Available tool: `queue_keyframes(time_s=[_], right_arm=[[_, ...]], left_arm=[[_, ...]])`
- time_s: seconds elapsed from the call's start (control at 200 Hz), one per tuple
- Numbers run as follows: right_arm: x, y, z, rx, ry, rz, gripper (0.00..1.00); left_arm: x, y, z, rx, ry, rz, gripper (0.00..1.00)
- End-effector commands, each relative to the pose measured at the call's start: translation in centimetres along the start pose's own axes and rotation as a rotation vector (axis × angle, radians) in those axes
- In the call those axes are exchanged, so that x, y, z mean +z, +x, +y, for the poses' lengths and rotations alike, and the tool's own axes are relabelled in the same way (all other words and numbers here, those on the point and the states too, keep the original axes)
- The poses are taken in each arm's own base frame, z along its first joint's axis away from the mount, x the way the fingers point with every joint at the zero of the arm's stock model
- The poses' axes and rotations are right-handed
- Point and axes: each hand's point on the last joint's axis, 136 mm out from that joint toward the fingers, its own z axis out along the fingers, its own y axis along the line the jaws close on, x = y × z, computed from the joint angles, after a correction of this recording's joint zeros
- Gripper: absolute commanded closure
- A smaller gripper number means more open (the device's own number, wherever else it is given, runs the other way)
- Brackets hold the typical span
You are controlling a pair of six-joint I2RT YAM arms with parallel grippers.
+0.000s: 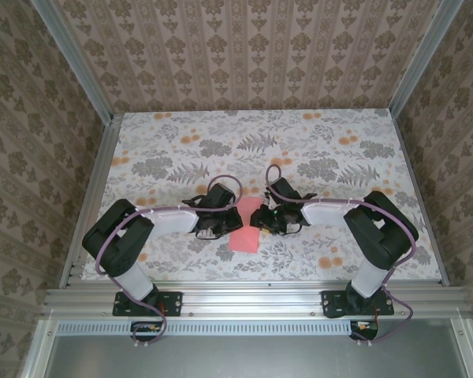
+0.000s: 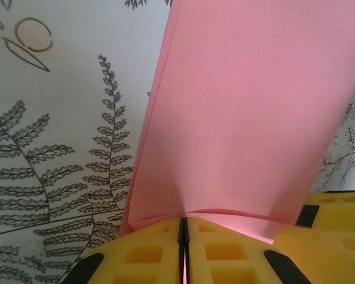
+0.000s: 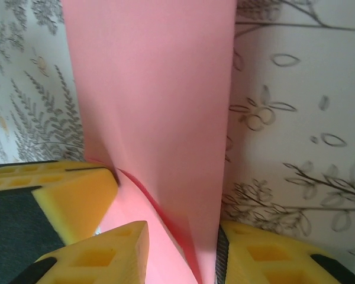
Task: Fold a paper plane with a square sheet of paper (pick it up from the middle)
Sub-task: Turn over the paper at the center of the table.
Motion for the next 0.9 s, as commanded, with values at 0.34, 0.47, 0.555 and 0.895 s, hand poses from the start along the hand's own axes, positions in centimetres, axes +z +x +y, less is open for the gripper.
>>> queue_keyframes(time_s=[0.34, 0.47, 0.555, 0.895], right_arm=[[0.5, 1.5, 1.3, -0.038, -0.164, 0.023, 0.64], [0.3, 1.8, 1.1, -0.049, -0.179, 0.012, 0.73], [0.1, 2.0, 1.2, -0.059, -0.181, 0.015, 0.8], [-4.4, 0.9, 1.6, -0.194, -0.038, -0.061, 0.99]], left_arm=[[-0.4, 0.6, 0.6, -0.012, -0.033, 0.002, 0.89], [-0.6, 0.5, 0.3, -0.014, -0.023, -0.005, 0.88], [-0.9, 0.3, -0.1, -0.011, -0.012, -0.013, 0.88], [-5.5, -1.7, -2.2, 0.013, 0.048, -0.149, 0.79]])
